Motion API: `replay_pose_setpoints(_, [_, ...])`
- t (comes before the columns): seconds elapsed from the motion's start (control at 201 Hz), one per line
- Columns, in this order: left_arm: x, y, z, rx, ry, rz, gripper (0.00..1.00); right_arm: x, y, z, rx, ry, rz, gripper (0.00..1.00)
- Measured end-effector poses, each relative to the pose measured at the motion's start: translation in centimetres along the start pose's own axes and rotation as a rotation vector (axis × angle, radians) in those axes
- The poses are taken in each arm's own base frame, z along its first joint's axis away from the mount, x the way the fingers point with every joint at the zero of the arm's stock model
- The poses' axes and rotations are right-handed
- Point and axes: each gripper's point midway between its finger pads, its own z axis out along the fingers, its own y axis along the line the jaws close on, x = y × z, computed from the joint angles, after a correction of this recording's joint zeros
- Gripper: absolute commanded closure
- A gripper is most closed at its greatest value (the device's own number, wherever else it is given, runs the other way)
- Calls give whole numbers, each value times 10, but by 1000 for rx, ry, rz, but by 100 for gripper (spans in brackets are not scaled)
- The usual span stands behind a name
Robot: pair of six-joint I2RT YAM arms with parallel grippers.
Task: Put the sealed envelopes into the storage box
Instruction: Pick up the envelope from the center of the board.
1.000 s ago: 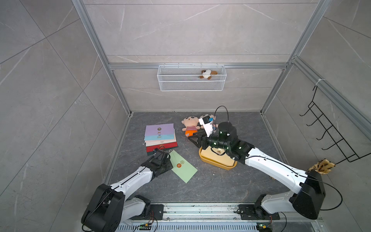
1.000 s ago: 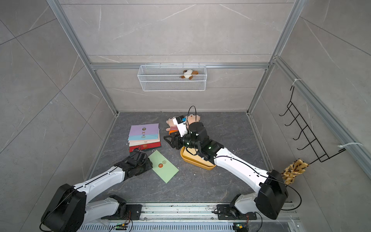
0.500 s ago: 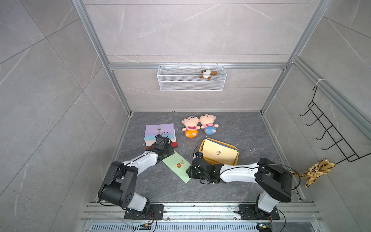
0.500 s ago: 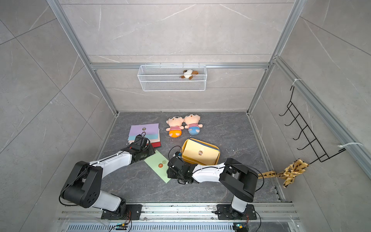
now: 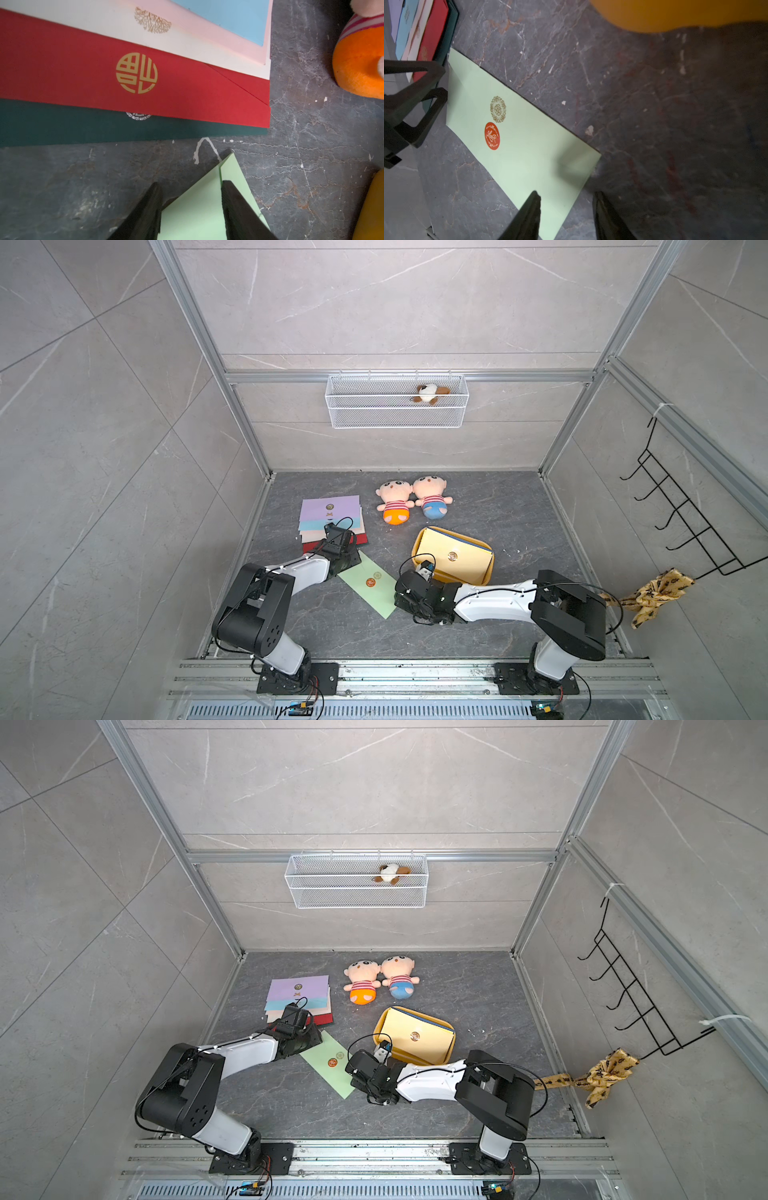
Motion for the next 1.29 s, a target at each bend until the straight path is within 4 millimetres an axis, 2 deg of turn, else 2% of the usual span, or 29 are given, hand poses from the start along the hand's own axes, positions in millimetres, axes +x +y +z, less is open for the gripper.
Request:
replay_pose_setpoints(0.383, [22,16,-18,31,-14,-51,48,1,20,10,-84,8,121,53])
replay_pose_setpoints(0.657, [30,24,-26,26,-9,-81,48,-8,25,12,-124,30,110,53])
replay_pose_setpoints(0.756, [32,26,-28,28,-10,-92,48,-12,33,11,-163,37,91,53])
replay_pose_setpoints(1.09, [41,27,-34,49,-4,-106,47,-22,92,-9,-347,80,25,53])
replay_pose_setpoints(1.224, [45,31,-38,37,11,-109,47,-46,131,-22,-352,99,36,53])
replay_pose_setpoints(1.294, [51,35,-44,22,32,-113,47,-62,146,-23,-326,87,-43,53])
